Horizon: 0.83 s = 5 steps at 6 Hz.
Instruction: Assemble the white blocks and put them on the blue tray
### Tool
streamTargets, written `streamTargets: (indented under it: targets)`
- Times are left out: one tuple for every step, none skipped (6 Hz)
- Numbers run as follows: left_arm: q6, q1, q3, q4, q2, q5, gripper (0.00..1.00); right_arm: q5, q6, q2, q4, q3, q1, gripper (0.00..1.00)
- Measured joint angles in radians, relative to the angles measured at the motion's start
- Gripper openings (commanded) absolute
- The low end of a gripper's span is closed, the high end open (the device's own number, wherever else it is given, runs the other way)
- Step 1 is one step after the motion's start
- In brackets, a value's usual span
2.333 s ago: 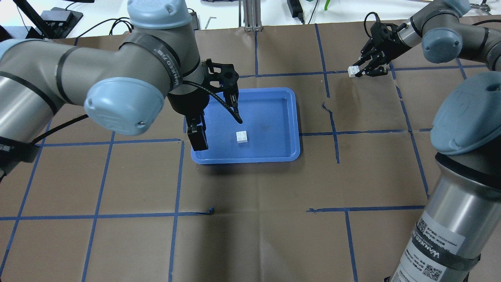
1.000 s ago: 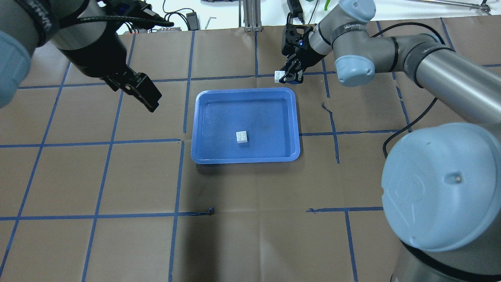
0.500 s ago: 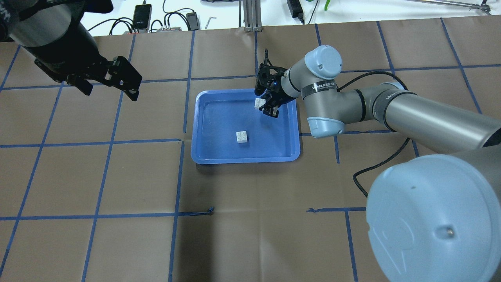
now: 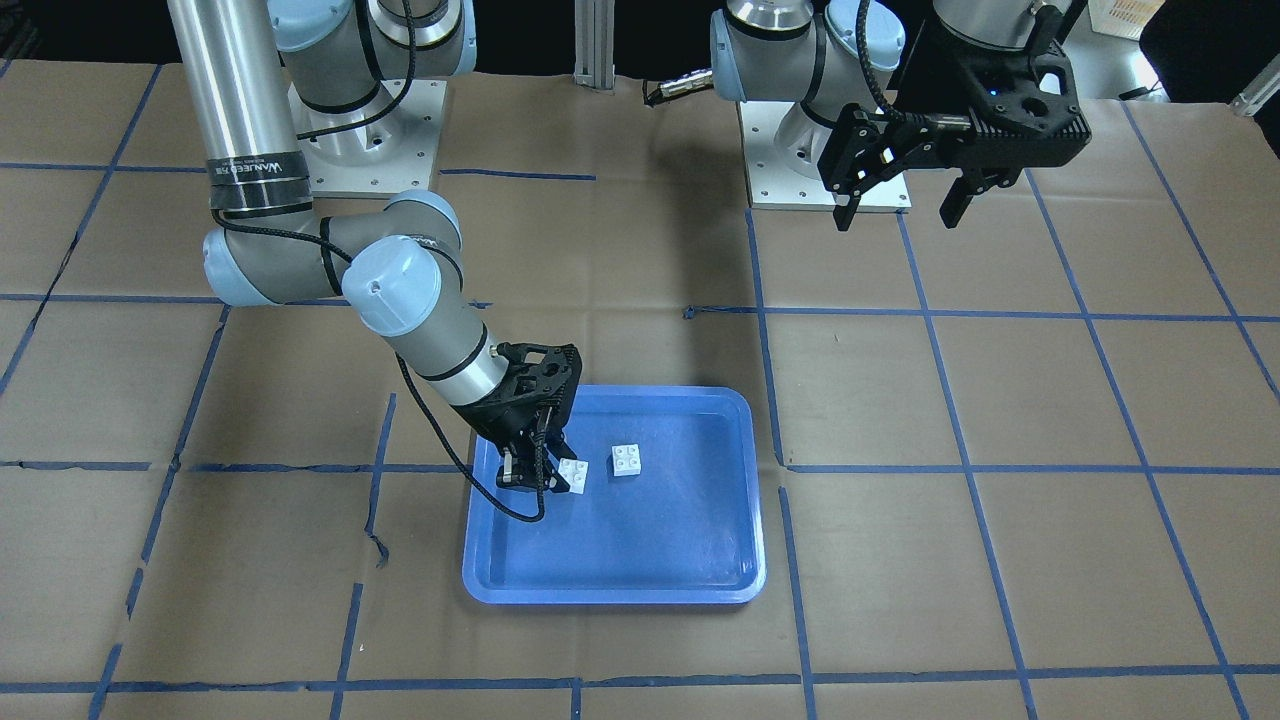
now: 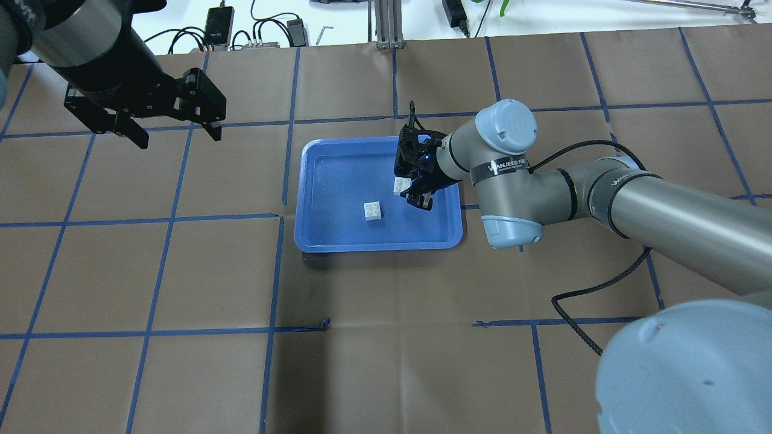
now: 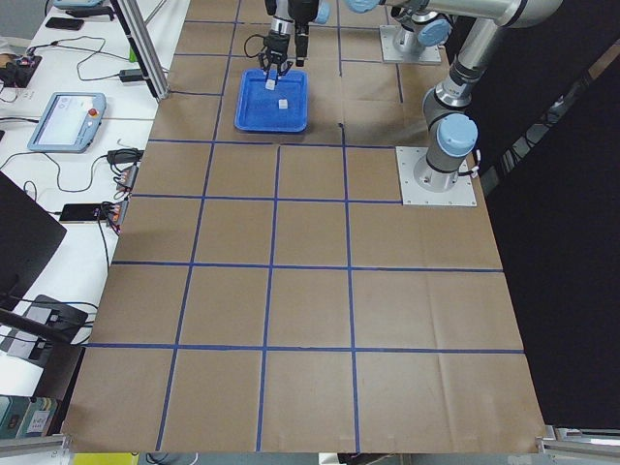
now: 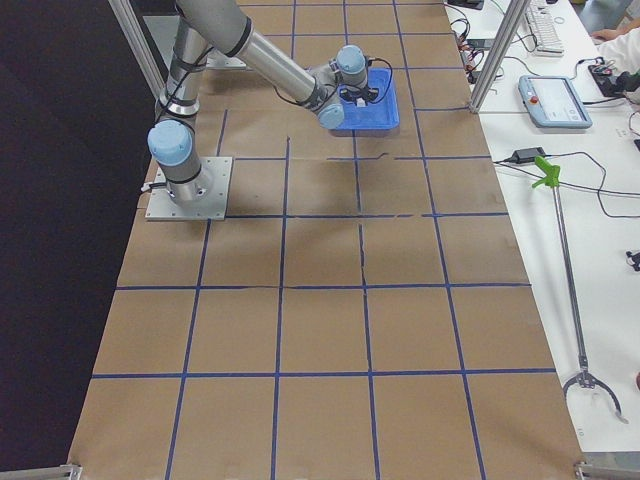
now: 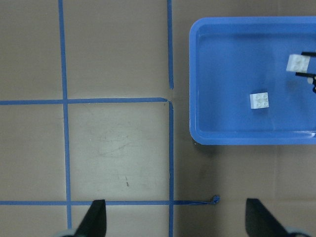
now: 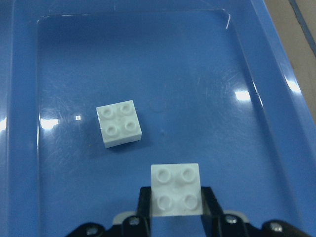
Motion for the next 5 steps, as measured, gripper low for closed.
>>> streamTargets:
  targets:
    - [-0.002, -0.001, 0.000, 0.005, -0.012, -0.001, 0.99, 0.002, -0.003, 0.003, 0.000, 0.006, 0.006, 0.21]
    - [0.000, -0.003, -0.003, 0.008, -0.023, 0.000, 0.99, 0.003, -0.003, 0.013, 0.000, 0.008, 0.011, 0.21]
    - [0.003, -0.009, -0.013, 0.008, -0.026, 0.006, 0.99, 0.003, -0.001, 0.025, -0.002, 0.008, 0.017, 0.21]
    - [0.005, -0.019, -0.021, 0.008, -0.025, 0.009, 0.99, 0.003, 0.003, 0.032, -0.005, 0.008, 0.025, 0.21]
    - [0.006, -0.025, -0.026, 0.008, -0.024, 0.010, 0.99, 0.003, 0.006, 0.034, -0.006, 0.009, 0.033, 0.21]
